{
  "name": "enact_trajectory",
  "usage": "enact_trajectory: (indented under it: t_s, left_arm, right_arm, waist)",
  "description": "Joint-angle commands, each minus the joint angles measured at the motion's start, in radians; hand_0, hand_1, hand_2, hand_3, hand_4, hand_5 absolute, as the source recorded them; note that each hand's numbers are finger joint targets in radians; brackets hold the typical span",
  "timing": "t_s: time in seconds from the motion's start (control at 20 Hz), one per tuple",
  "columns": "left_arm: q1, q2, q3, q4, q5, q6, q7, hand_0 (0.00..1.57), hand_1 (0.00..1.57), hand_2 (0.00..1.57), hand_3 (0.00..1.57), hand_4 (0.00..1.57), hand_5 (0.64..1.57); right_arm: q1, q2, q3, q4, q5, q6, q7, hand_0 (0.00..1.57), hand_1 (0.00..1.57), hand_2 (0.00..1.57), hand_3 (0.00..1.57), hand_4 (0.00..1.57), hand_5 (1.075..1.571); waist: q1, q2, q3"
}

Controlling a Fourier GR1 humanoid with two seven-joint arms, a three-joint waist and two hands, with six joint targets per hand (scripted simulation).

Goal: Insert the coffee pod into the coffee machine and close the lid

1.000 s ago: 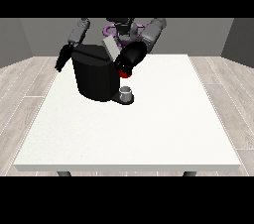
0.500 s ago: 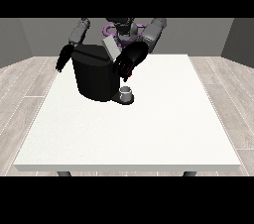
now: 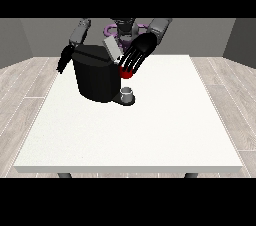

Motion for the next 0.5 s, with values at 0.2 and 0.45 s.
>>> enact_trajectory:
  t_s: [0.2,0.45]
  left_arm:
    - [0.158,-0.166,-0.039,-0.049,0.035,-0.077,0.046,0.00,0.00,0.00,0.00,0.00,1.571]
    - [0.241,-0.256,0.136,-0.053,0.240,-0.042,-0.011,0.00,0.00,0.15,0.00,0.00,1.571]
  right_arm:
    - [0.126,-0.028,-0.089,0.148,-0.058,0.014,-0.063,0.00,0.00,0.00,0.00,0.00,1.571]
    - [0.199,-0.037,-0.077,0.132,-0.054,0.035,-0.072,0.00,0.00,0.00,0.00,0.00,1.571]
  waist:
    - [0.155,-0.220,-0.0007]
    - [0.185,-0.292,-0.0029]
